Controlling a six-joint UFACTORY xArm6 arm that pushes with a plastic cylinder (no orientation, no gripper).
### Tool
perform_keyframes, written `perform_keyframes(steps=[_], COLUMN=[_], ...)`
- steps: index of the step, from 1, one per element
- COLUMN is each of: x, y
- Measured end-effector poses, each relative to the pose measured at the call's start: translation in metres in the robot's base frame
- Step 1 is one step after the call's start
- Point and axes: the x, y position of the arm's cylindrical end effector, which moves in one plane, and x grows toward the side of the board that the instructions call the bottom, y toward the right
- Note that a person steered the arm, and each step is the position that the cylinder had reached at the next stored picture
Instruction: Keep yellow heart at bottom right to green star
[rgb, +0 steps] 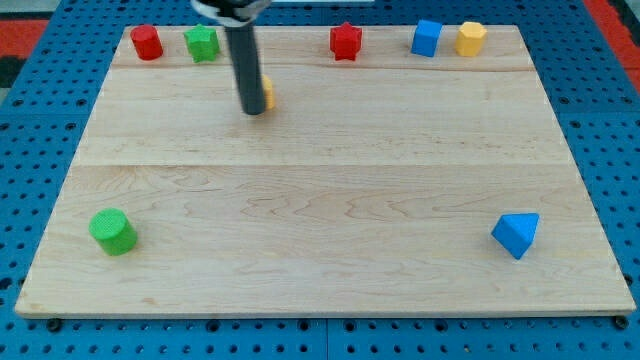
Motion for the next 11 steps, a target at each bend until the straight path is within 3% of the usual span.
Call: perform_keyframes(steps=[2,4,6,7,10,11], x=[-0.038,-0.025,0.018,0.015,-0.055,-0.073], y=[0.047,-0.005,-0.025,-0.045,-0.021,-0.047])
